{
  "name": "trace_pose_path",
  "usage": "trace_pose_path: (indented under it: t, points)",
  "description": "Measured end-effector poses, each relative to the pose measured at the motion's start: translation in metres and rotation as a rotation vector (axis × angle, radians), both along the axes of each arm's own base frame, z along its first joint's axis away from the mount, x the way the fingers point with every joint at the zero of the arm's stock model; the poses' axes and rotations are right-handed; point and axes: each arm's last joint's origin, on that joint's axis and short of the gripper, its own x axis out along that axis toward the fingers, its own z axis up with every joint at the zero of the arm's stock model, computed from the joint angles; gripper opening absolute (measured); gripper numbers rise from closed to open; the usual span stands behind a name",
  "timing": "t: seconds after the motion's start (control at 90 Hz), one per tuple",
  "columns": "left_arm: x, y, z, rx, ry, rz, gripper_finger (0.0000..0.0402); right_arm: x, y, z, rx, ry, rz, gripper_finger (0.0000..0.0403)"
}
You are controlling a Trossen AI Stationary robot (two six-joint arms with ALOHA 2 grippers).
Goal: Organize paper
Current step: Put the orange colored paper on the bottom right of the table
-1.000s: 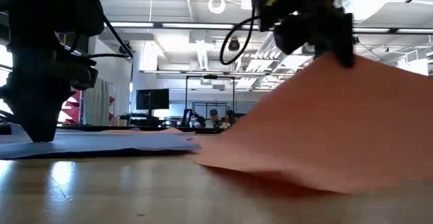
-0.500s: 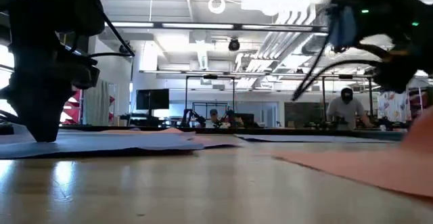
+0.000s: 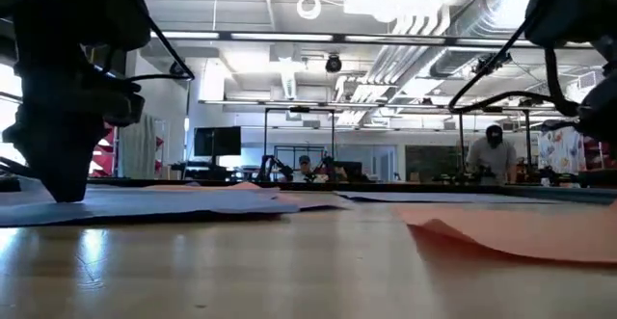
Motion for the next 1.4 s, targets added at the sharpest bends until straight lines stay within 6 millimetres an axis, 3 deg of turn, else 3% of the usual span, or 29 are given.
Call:
trace_pose_path:
  t: [0.611, 1.056, 1.2, 1.4]
  points:
    - [0.0, 0.0, 0.0, -0.001, -0.001, -0.016, 0.0119, -0.007, -0.001, -0.014, -0.018, -0.081, 0.143, 0.0]
    - [0.0, -0.001, 0.0, -0.018, 0.001, -0.019, 0.0119, -0.008, -0.002, -0.015, -0.064, -0.054, 0.096, 0.0003]
    - [0.0, -0.001, 0.0, -0.023, 0.001, -0.018, 0.0119, -0.008, -0.002, -0.015, -0.062, -0.056, 0.104, 0.0041]
    - [0.0, -0.001, 0.0, -0.024, 0.002, -0.018, 0.0119, -0.01, -0.003, -0.013, -0.07, -0.029, 0.113, 0.0145]
